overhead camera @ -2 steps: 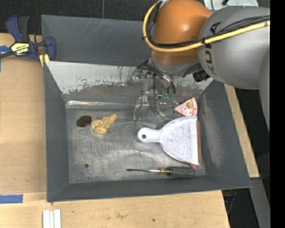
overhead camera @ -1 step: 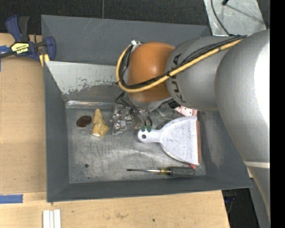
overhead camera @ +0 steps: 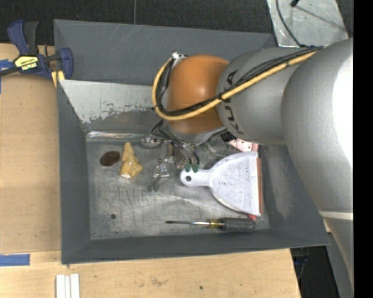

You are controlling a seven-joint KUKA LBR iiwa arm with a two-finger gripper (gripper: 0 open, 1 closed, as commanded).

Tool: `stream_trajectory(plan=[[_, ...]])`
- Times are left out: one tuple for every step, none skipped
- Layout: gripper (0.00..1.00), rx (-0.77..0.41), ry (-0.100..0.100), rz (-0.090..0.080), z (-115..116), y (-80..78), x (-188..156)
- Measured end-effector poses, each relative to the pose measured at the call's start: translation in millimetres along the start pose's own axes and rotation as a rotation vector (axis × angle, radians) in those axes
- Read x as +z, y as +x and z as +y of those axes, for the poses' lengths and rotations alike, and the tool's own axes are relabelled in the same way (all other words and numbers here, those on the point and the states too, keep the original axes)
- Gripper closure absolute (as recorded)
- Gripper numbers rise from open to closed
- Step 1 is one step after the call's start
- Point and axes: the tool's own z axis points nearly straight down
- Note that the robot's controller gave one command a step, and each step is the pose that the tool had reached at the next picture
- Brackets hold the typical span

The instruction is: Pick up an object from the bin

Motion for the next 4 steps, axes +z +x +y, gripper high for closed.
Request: stream_trajectory(plan=[[0.0,0.0,0.0,0.0,-0.1,0.0,0.0],[0.0,0.021,0.002,-0.001,35.6,2.9,16.2],[0.0,0.025,0.001,0.001,48.2,6.0,21.0],[1.0,-0.102,-0.004,-0.014,4.6,-39.4,20.9]])
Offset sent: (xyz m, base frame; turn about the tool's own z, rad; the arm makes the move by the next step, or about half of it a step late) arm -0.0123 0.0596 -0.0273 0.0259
